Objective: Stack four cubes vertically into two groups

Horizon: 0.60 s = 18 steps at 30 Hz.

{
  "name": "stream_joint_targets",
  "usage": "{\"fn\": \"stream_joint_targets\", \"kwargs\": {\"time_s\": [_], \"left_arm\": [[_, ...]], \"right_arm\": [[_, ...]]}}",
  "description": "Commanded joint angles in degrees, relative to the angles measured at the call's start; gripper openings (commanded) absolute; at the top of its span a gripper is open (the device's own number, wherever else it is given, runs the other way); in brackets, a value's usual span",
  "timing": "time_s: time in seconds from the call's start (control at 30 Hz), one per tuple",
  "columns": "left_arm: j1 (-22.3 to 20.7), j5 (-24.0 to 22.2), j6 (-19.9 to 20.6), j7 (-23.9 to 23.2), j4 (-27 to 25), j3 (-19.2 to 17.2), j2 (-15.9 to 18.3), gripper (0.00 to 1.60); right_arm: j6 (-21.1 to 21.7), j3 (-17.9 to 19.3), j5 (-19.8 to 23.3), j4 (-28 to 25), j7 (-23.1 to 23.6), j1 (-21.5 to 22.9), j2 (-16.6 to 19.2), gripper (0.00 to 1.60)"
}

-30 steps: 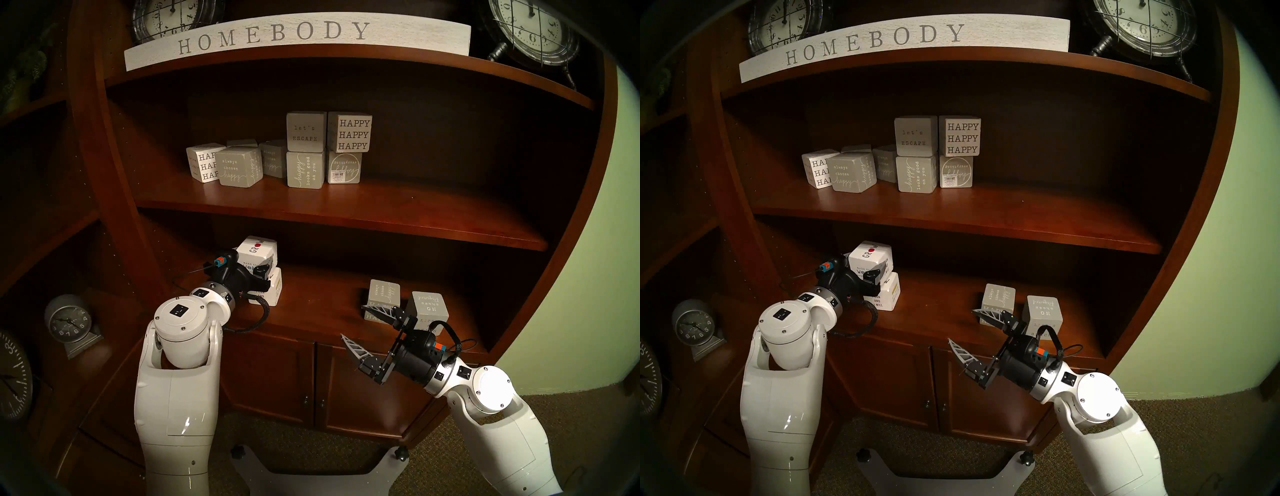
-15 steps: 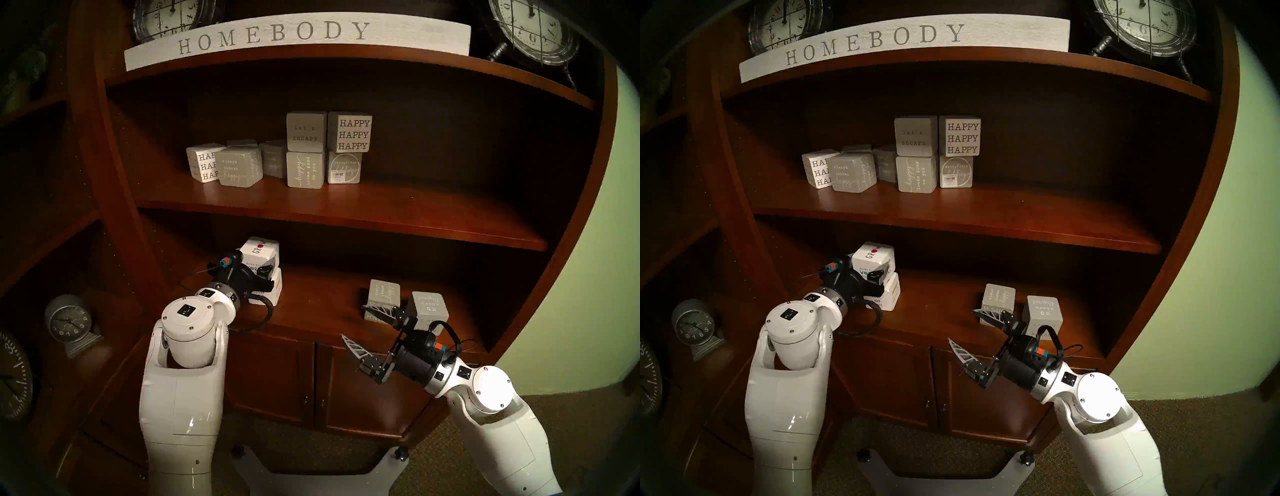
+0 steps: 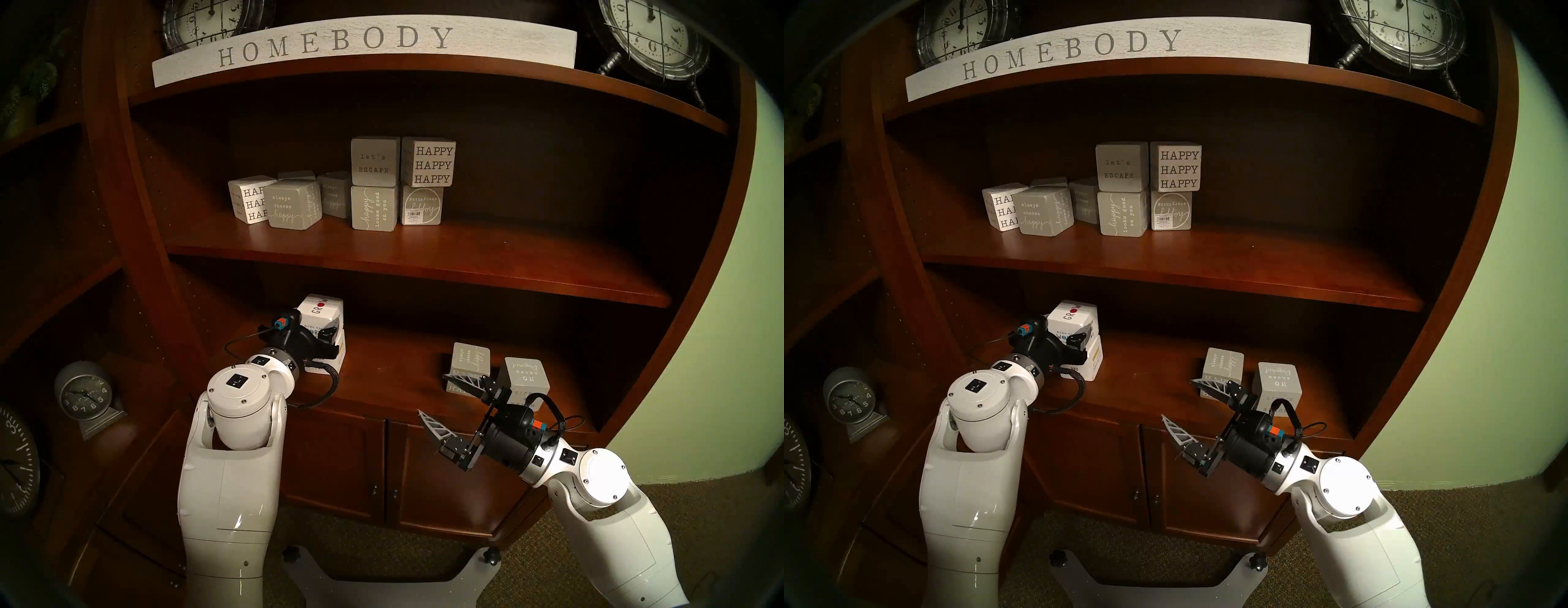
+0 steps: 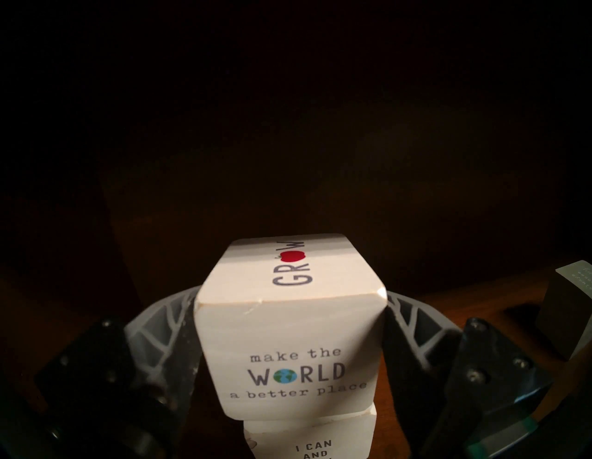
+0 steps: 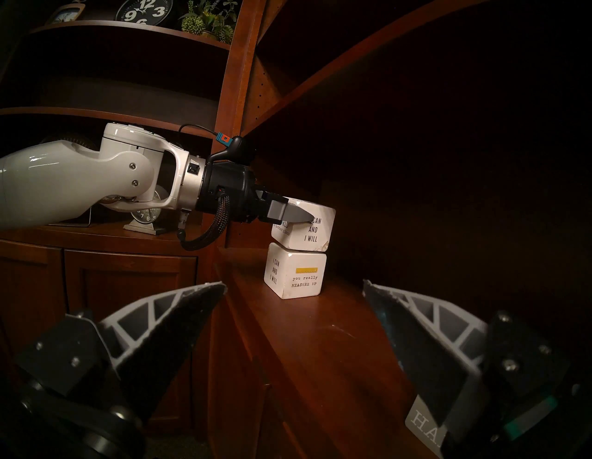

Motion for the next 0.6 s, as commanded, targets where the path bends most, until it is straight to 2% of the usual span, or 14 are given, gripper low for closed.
{"fn": "stream_joint_targets", "kwargs": {"time_s": [0.0, 0.4, 0.43, 0.57], "left_arm": [[-1.24, -0.78, -1.28, 0.30, -1.10, 0.05, 0.13, 0.00], [-0.35, -1.57, -1.36, 1.19, -1.55, 0.91, 0.26, 0.00], [-0.27, -1.60, -1.40, 1.24, -1.58, 0.91, 0.25, 0.13], [-0.04, -1.77, -1.50, 1.43, -1.67, 0.97, 0.27, 0.40]], "right_arm": [[0.09, -0.14, 0.17, -1.00, 0.08, 0.20, -0.12, 1.60], [0.09, -0.12, 0.16, -1.00, 0.11, 0.19, -0.14, 1.60], [0.09, -0.12, 0.16, -1.00, 0.11, 0.19, -0.15, 1.60], [0.09, -0.11, 0.15, -1.00, 0.12, 0.19, -0.16, 1.60]]}}
